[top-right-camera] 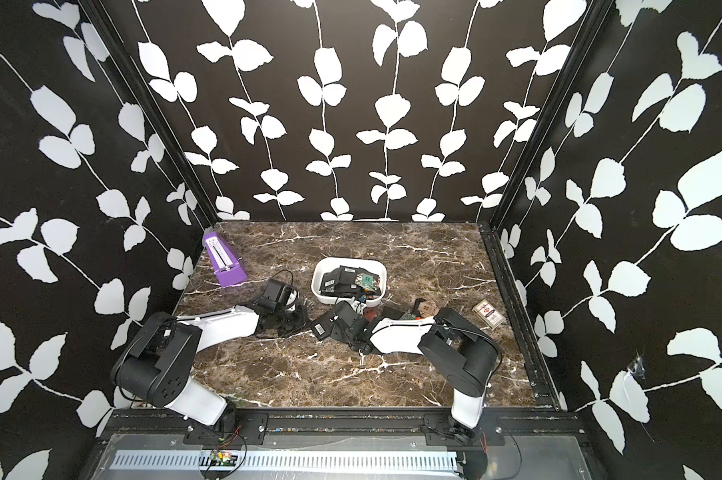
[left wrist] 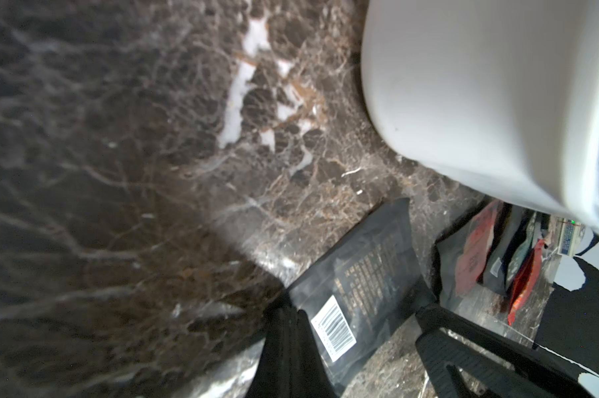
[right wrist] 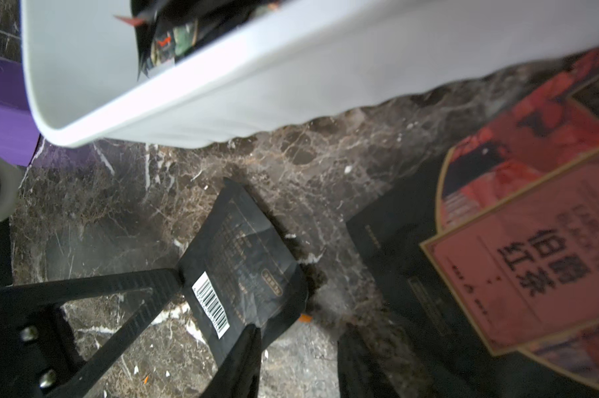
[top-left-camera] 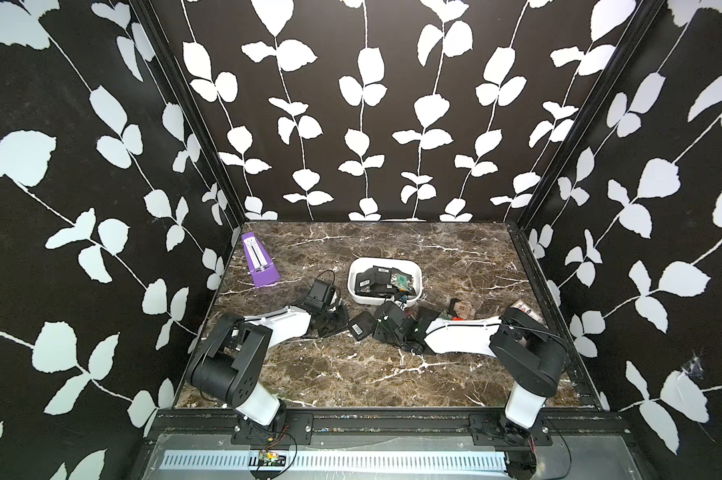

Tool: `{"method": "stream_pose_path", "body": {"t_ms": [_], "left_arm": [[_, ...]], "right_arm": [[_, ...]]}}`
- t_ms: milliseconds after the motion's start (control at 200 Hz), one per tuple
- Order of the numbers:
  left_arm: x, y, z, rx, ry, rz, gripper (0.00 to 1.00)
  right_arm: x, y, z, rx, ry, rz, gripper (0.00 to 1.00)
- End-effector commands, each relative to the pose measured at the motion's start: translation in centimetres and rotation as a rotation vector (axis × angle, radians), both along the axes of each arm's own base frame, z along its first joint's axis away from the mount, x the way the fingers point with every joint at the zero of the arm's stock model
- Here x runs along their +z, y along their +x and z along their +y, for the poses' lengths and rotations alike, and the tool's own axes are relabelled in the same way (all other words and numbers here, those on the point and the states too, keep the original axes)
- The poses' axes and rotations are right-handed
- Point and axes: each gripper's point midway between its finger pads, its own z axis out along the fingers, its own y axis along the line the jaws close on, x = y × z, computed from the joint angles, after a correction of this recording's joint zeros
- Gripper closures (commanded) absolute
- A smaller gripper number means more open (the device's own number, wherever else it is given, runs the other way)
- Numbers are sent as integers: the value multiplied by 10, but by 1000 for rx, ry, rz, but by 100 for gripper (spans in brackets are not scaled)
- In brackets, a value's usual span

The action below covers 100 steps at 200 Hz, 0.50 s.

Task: Put the tea bags into the storage box
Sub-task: Pick up the tea bag from the center of the board.

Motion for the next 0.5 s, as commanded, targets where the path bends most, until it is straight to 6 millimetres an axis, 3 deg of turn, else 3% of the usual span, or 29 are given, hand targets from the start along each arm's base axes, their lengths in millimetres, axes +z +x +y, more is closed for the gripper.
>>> {"method": "stream_pose_path", "body": {"t_ms": [0,295,495], "left_arm": [[-16,-17,12,-10,64,47,100],[-19,-19,14,-16,79,56,100],[-19,-19,13,-23,80,56,100]], "right_arm": [[5,11,5,-31,13,-27,61],[-4,15,11,-23,12,-15,62],[-10,15,14,-19,10,-5,69]]}}
